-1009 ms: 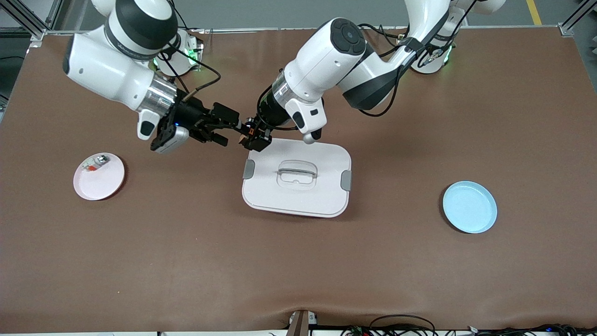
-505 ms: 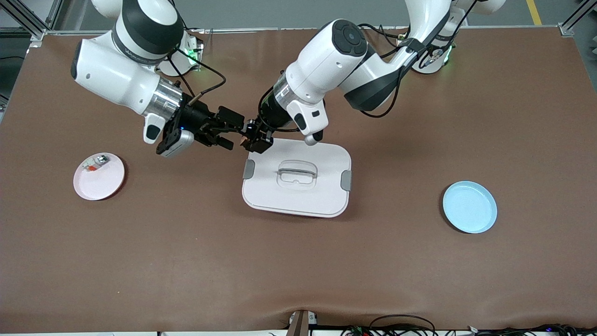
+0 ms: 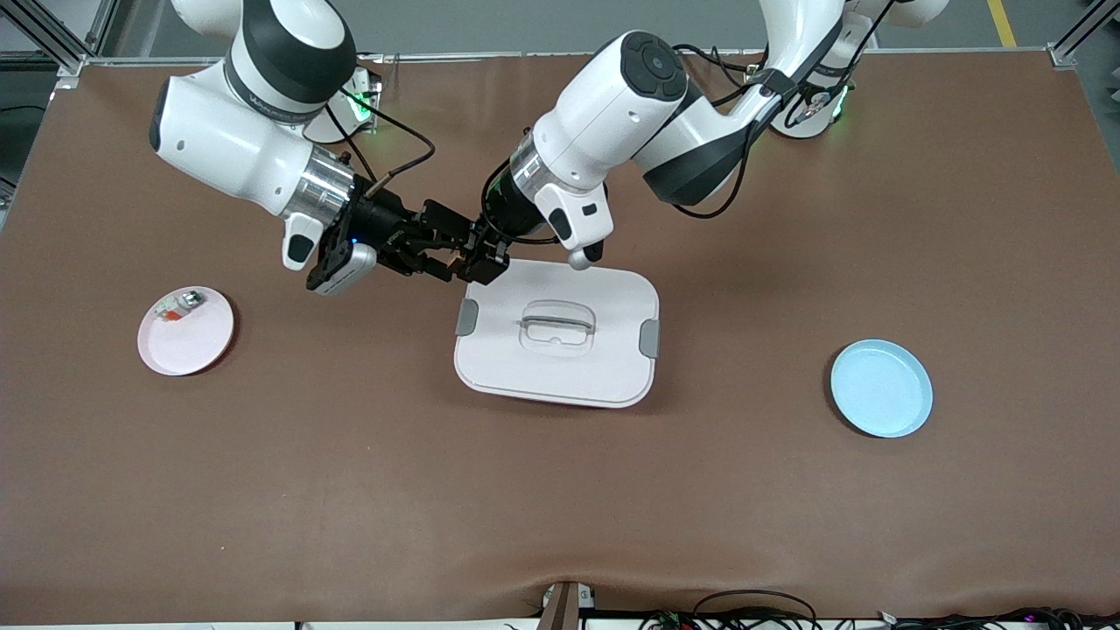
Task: Transfer orange switch to right arm and place
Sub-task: 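Close the right gripper on the switch and open the left gripper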
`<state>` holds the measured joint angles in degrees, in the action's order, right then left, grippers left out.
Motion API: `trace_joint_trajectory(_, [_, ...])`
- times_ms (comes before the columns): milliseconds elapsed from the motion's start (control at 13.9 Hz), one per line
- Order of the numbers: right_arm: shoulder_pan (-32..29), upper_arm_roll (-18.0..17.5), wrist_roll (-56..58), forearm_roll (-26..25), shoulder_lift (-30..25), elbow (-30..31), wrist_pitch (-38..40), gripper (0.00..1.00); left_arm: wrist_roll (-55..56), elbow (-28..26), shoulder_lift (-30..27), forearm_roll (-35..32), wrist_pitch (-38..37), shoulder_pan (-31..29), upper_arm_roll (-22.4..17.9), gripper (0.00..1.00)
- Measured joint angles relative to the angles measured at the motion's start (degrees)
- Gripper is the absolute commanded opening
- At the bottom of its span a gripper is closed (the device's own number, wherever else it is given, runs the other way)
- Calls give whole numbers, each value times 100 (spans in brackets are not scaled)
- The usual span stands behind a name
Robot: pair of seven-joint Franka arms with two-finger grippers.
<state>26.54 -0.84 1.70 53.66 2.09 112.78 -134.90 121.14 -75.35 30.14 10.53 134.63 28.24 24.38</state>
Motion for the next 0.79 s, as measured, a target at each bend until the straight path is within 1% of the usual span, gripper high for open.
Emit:
trace_joint_trajectory(72, [7, -3, 14, 31, -1, -33, 2, 0, 0, -3, 6, 0, 0, 2, 0, 46])
trace_joint_trajectory(360, [22, 7, 22, 78, -1, -139, 33, 0, 0, 23, 7, 0, 23, 0, 0, 46])
trace_joint_trajectory(432, [23, 8, 26, 78, 0, -141, 36, 0, 0, 24, 7, 0, 23, 0, 0, 50])
trace_joint_trajectory(505, [23, 9, 31, 78, 0, -143, 36, 0, -1, 25, 7, 0, 25, 0, 0, 61])
trace_joint_trajectory(577, [22, 11, 37, 78, 0, -149, 36, 0, -24, 28, 7, 0, 30, -1, 0, 87])
trace_joint_trajectory(649, [22, 13, 39, 79, 0, -155, 36, 0, -94, 31, 7, 0, 36, -2, 0, 100])
trace_joint_trajectory(793, [18, 40, 108, 79, 3, -158, 31, 0, -254, 35, 6, 0, 38, -1, 0, 100])
